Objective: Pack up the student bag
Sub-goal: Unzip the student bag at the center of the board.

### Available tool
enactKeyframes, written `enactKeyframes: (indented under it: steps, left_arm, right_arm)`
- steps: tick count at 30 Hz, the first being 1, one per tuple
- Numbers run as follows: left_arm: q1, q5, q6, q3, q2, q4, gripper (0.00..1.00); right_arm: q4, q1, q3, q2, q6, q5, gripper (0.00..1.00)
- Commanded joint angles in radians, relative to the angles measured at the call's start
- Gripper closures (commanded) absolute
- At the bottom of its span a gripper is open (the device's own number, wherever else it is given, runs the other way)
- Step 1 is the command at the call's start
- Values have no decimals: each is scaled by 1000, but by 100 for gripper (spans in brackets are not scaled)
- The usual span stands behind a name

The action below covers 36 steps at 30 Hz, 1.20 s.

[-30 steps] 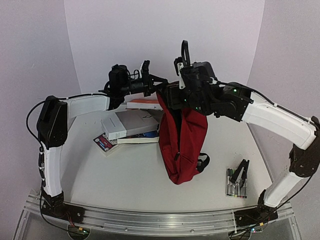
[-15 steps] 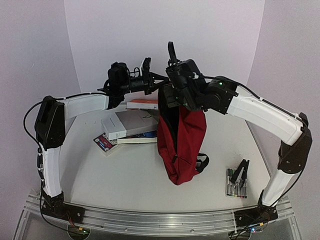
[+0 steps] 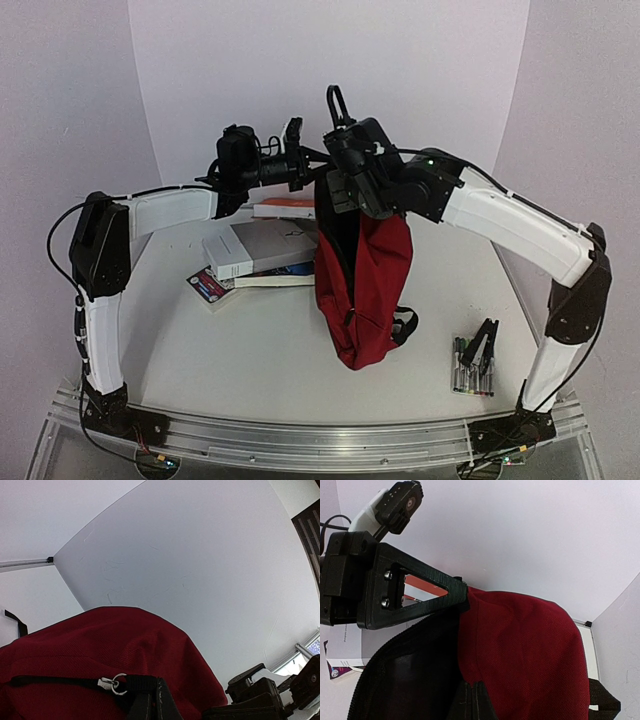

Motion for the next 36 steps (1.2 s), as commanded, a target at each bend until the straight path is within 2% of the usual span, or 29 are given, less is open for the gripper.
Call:
enactKeyframes:
  steps: [1, 5, 13, 27, 36]
  left_arm:
    - [20, -2, -59, 19, -33, 63, 100]
    - [46, -6, -145, 18, 2, 136, 100]
    - [83, -27, -226, 67, 89, 157, 100]
    - [103, -37, -223, -72, 120, 160, 100]
    - [122, -41, -215, -94, 169, 147, 100]
  right_arm:
    - [1, -6, 11, -78, 11, -2, 100]
    - [62, -6, -76, -152, -9, -67, 100]
    - [141, -6, -199, -289, 14, -184, 100]
    - [234, -5, -306, -408, 21, -195, 100]
    - [249, -5, -330, -421, 23, -217, 100]
